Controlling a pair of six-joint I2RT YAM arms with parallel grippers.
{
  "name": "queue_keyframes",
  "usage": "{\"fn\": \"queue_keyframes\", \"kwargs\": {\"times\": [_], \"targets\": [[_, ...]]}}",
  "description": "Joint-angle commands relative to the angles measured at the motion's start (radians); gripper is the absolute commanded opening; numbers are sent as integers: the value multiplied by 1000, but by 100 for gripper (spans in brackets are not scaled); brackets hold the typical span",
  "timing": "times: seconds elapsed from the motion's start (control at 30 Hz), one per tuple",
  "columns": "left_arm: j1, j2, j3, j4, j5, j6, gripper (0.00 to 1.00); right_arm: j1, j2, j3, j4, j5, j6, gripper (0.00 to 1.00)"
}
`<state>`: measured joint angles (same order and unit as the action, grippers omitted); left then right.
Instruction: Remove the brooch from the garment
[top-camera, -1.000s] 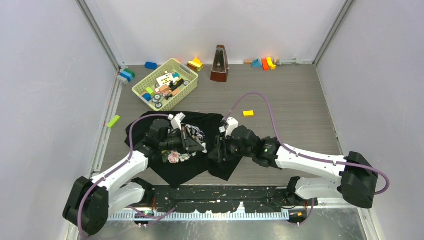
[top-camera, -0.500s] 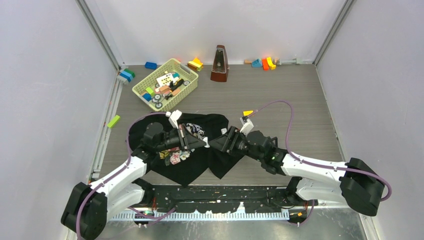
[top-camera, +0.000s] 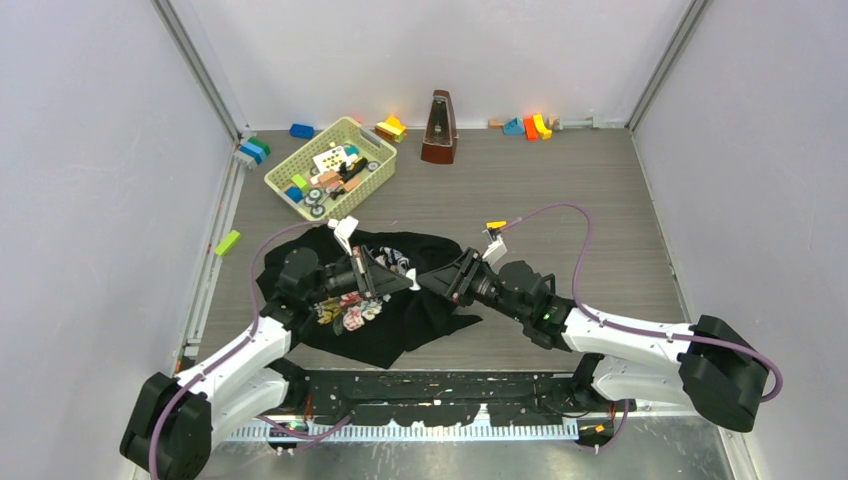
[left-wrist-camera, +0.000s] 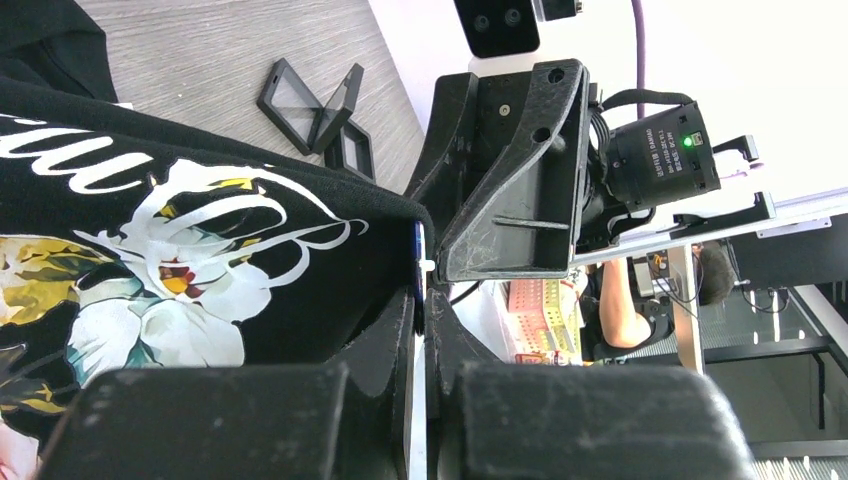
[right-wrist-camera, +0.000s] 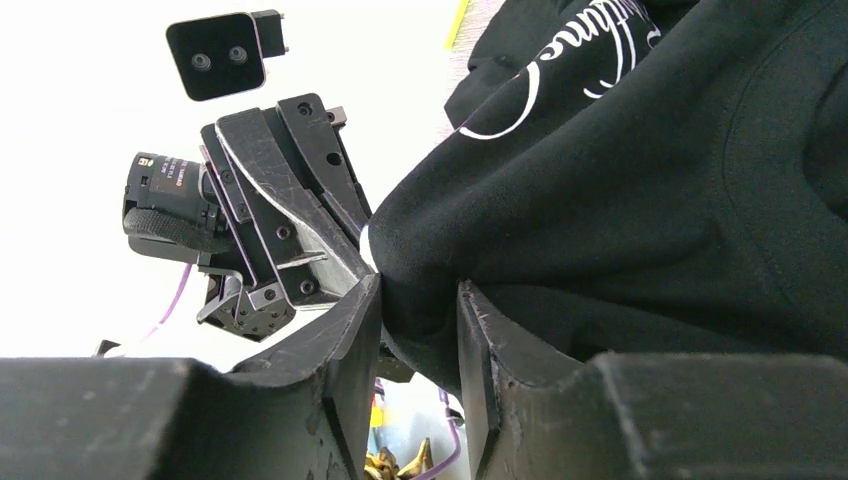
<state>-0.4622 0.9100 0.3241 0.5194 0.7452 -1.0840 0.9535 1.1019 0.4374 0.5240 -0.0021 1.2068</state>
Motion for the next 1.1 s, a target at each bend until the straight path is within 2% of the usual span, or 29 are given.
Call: {"fn": "queue_keyframes", "kwargs": {"times": [0.0,0.2,0.57,0.73,0.87,1.07], "targets": [[2,-29,10,90,53,3,0,-2,-15,53,13,16,-2,37],[2,-45,12,83,77,40,0,-2,3,76,-39,16,1,33],[0,-106,21,-20,142,223,0,-10,90,116,-32,-130,51,27],[0,-129,25,-52,147,250,0,-9,113,143,-78,-165,35,26],[0,-121,34,-69,159,259,0,-10,163,202,-120,-271,3,26],[1,-103,49,-104,141,263,0,-10,152,220,-145,-325,-35,25]]}}
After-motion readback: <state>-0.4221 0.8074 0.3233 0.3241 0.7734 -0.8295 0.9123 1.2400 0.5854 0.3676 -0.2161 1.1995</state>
